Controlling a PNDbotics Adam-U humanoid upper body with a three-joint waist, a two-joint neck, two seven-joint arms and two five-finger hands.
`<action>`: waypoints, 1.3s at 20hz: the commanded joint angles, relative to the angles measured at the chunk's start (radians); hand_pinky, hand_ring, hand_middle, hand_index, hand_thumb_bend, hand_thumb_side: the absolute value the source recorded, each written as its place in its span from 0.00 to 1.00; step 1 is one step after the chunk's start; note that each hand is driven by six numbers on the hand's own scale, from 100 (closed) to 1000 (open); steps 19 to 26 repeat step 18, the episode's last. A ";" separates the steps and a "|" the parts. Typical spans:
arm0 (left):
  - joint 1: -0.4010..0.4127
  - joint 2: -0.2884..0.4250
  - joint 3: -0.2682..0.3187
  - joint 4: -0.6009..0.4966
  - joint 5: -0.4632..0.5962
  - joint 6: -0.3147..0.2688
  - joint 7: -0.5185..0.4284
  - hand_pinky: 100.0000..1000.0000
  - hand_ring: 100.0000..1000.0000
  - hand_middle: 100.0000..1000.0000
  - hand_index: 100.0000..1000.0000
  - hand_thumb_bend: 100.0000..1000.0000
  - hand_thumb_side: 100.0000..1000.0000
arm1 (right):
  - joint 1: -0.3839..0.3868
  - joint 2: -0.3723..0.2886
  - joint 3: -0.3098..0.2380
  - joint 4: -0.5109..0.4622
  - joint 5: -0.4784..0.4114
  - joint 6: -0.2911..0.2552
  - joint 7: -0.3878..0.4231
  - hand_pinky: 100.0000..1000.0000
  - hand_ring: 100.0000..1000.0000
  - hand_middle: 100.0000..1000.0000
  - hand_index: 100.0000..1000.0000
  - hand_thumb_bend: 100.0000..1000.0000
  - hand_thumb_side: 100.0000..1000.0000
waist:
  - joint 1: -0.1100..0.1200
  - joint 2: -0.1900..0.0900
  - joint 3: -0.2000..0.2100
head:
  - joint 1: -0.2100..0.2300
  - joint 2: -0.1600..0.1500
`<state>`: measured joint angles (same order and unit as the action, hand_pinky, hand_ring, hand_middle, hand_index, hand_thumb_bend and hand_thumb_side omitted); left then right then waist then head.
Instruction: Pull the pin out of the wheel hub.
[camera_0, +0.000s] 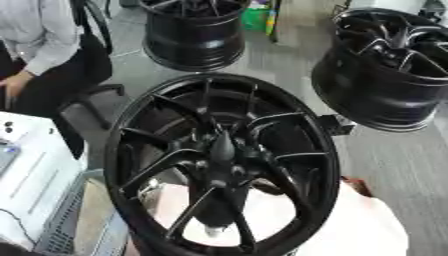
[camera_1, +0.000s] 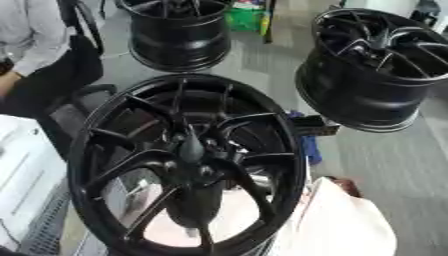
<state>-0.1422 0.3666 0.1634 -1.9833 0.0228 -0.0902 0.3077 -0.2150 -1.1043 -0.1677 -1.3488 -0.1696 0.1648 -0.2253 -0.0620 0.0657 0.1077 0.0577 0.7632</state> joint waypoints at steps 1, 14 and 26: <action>-0.025 0.034 -0.010 -0.017 0.011 -0.009 -0.016 0.76 0.85 0.58 0.83 0.00 0.63 | 0.005 -0.025 -0.024 -0.073 -0.024 -0.018 -0.029 0.74 0.80 0.74 0.79 0.00 0.55 | 0.002 -0.006 -0.002 | 0.001 -0.010; -0.047 0.041 -0.029 -0.017 0.020 -0.029 -0.039 0.76 0.85 0.58 0.83 0.00 0.61 | 0.060 0.029 -0.046 -0.245 -0.057 -0.079 -0.072 0.73 0.78 0.72 0.78 0.00 0.51 | 0.003 -0.008 -0.004 | 0.003 -0.016; -0.049 0.041 -0.030 -0.017 0.022 -0.032 -0.040 0.76 0.85 0.58 0.83 0.00 0.61 | 0.070 0.033 -0.046 -0.262 -0.058 -0.089 -0.073 0.73 0.77 0.71 0.78 0.00 0.51 | 0.003 -0.008 -0.004 | 0.005 -0.013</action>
